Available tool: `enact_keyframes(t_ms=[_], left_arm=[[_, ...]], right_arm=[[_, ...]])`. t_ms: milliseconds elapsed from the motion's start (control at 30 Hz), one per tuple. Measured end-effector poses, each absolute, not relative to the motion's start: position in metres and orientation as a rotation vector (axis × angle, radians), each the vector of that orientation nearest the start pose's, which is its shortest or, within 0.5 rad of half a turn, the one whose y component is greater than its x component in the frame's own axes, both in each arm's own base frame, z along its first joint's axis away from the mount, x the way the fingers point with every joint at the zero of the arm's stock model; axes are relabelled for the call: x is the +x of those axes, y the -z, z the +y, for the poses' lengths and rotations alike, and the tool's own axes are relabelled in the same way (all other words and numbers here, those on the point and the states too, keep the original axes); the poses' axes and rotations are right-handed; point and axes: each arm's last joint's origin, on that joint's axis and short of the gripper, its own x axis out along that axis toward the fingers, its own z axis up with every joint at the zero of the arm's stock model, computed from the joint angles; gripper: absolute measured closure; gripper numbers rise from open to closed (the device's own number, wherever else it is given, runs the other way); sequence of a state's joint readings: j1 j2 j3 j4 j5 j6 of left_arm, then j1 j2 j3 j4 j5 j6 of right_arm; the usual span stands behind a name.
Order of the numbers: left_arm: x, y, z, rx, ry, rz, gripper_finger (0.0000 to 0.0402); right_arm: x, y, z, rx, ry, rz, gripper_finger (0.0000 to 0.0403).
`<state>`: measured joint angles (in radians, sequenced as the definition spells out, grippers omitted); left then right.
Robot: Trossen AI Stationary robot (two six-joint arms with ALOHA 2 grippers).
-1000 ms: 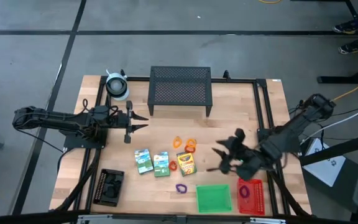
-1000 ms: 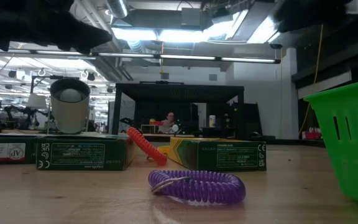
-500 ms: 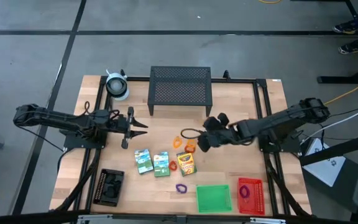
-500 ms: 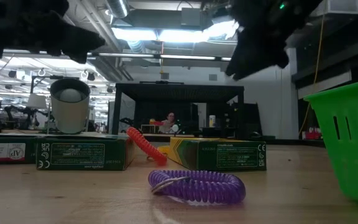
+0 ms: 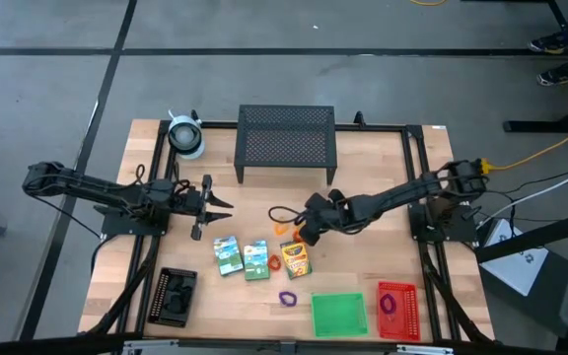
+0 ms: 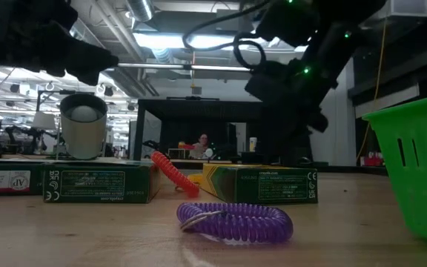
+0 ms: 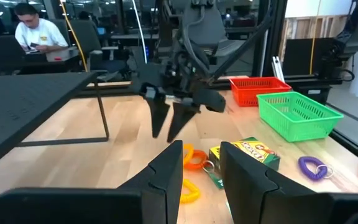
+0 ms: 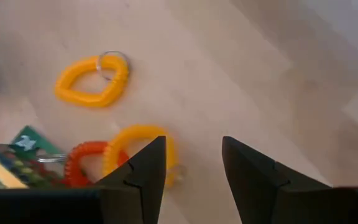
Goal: Pick & Place Office Desk Supplies
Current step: Put the yellow spring keychain into the red bin
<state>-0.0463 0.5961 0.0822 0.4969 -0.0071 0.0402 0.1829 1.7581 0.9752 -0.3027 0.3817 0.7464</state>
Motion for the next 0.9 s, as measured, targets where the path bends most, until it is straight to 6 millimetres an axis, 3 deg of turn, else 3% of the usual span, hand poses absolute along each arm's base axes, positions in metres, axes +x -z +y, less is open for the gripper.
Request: enact_keyframes(t_ms=[900], left_arm=[[0.141,-0.178,-0.006,0.061,0.041,0.052,0.0300]], right_arm=[[0.325,-0.136,0.049,0.461,0.485,1.029,0.0245]])
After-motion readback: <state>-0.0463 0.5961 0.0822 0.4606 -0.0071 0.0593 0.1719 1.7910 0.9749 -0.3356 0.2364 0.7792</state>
